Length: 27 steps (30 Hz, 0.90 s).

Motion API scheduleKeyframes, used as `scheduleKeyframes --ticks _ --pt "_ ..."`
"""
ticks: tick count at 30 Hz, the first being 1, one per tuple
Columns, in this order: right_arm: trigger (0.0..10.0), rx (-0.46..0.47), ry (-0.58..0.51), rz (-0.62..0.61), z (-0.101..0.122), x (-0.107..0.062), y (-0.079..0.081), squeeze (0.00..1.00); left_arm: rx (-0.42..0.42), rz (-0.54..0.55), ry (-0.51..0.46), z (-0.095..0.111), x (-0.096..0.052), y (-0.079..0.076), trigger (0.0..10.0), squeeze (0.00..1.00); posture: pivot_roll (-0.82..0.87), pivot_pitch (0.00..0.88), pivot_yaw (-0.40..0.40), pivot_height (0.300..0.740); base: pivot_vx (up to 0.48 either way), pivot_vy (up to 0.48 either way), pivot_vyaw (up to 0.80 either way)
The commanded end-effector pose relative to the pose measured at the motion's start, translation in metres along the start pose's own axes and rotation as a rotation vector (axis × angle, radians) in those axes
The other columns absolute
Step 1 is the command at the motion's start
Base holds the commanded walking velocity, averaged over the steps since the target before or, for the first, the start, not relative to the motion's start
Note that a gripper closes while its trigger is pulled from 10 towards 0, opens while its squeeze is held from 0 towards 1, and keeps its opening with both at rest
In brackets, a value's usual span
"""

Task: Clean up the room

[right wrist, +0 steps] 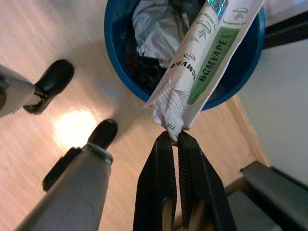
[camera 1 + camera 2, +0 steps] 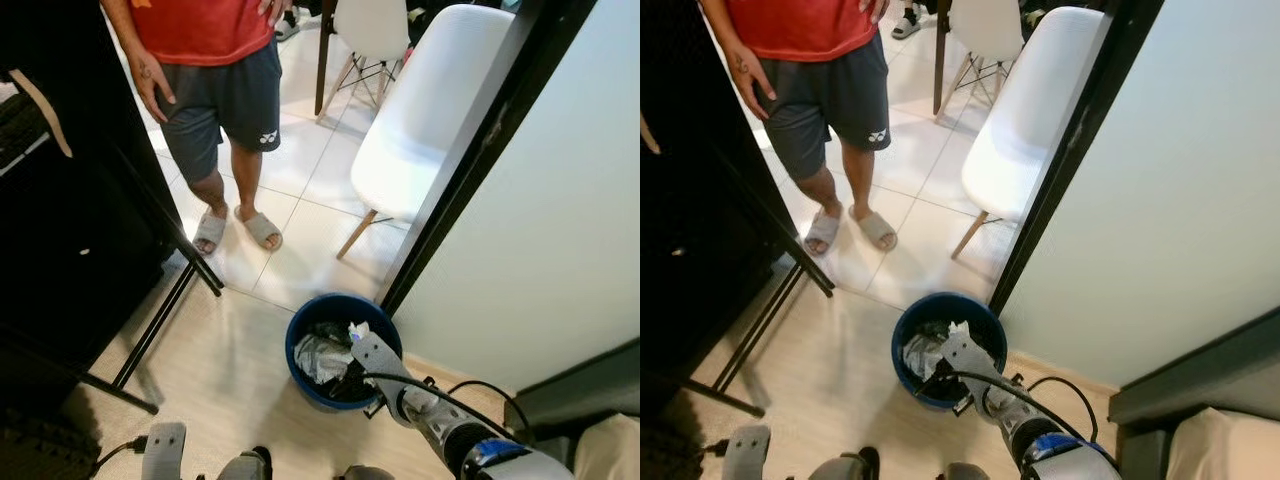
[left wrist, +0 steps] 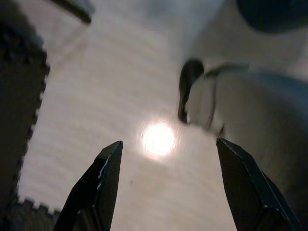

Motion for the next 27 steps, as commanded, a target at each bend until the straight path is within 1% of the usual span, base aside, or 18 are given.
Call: scheduleKeyframes --ticks 1,2,3,4,5,6,7,8,9,11,12,13,15,16,23,27 --pt "10.0 0.013 -0.009 -0.034 0.006 0.0 -0.005 0.0 0.013 -0.022 0.027 -0.016 -0.005 -0.008 10.0 0.0 0.11 0.191 0.011 0.74 0.0 0.0 0.0" --pt "10.0 -0.003 -0.019 -0.058 0.011 0.0 -0.009 0.0 0.014 -0.02 0.027 -0.02 -0.006 -0.008 10.0 0.0 0.11 0.198 0.013 0.74 0.0 0.0 0.0" --pt "10.0 -0.003 -0.019 -0.058 0.011 0.0 -0.009 0.0 0.014 -0.02 0.027 -0.02 -0.006 -0.008 10.0 0.0 0.11 0.198 0.013 0.74 0.0 0.0 0.0" --pt "10.0 0.001 -0.038 -0.088 0.02 0.0 -0.016 0.0 0.016 -0.019 0.027 -0.024 -0.009 -0.007 10.0 0.0 0.13 0.219 0.019 0.74 0.0 0.0 0.0" --pt "10.0 0.001 -0.038 -0.088 0.02 0.0 -0.016 0.0 0.016 -0.019 0.027 -0.024 -0.009 -0.007 10.0 0.0 0.13 0.219 0.019 0.74 0.0 0.0 0.0" --pt "10.0 0.012 -0.052 -0.109 0.027 -0.001 -0.021 0.0 0.022 -0.019 0.025 -0.028 -0.011 -0.007 10.0 0.0 0.14 0.244 0.024 0.74 0.0 0.0 0.0" --pt "10.0 0.021 -0.065 -0.123 0.034 -0.002 -0.024 0.0 0.024 -0.019 0.022 -0.03 -0.012 -0.006 10.0 0.0 0.14 0.244 0.024 0.74 0.0 0.0 0.0" --pt "10.0 0.028 -0.078 -0.126 0.041 -0.002 -0.026 0.0 0.027 -0.018 0.018 -0.032 -0.013 -0.005 10.0 0.0 0.15 0.259 0.028 0.74 0.0 0.0 0.0" --pt "10.0 0.028 -0.078 -0.126 0.041 -0.002 -0.026 0.0 0.027 -0.018 0.018 -0.032 -0.013 -0.005 10.0 0.0 0.15 0.259 0.028 0.74 0.0 0.0 0.0" --pt "10.0 0.032 -0.095 -0.129 0.05 -0.002 -0.027 0.0 0.026 -0.011 0.011 -0.035 -0.016 -0.003 10.0 0.0 0.16 0.277 0.029 0.74 0.0 0.0 0.0" --pt "10.0 0.029 -0.101 -0.131 0.054 -0.003 -0.028 0.25 0.025 -0.007 0.007 -0.037 -0.017 -0.001 10.0 0.0 0.17 0.288 0.029 0.74 0.0 0.0 0.0" --pt "10.0 0.037 -0.107 -0.131 0.056 -0.003 -0.028 0.9 0.023 -0.002 0.004 -0.038 -0.018 0.001 10.0 0.0 0.17 0.294 0.032 0.74 0.0 0.0 0.0" --pt "10.0 0.047 -0.114 -0.131 0.059 -0.003 -0.029 0.9 0.022 0.001 0.002 -0.039 -0.018 0.002 10.0 0.0 0.17 0.294 0.032 0.74 0.0 0.0 0.0" --pt "10.0 0.052 -0.116 -0.138 0.06 -0.004 -0.03 1.0 0.023 0.004 0.002 -0.04 -0.019 0.003 10.0 0.0 0.18 0.302 0.032 0.74 0.0 0.0 0.0" --pt "10.0 0.055 -0.114 -0.166 0.061 -0.004 -0.036 1.0 0.028 0.007 0.0 -0.043 -0.021 0.003 10.0 0.0 0.17 0.299 0.034 0.74 0.0 0.0 0.0" --pt "10.0 0.066 -0.099 -0.188 0.055 -0.005 -0.042 1.0 0.036 0.006 -0.002 -0.04 -0.019 0.004 10.0 0.0 0.16 0.279 0.032 0.74 0.0 0.0 0.0"
Point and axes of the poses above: a point about 5 cm out from each wrist's last joint towards the gripper, its own x axis pointing out of the wrist towards the gripper, its own z axis along the axis of the wrist's last joint, y = z × x, the point moved 6 cm from there along x, pointing out of the wrist towards the gripper, and after that the axes turned 11 degrees about x, right-handed, at the moved point
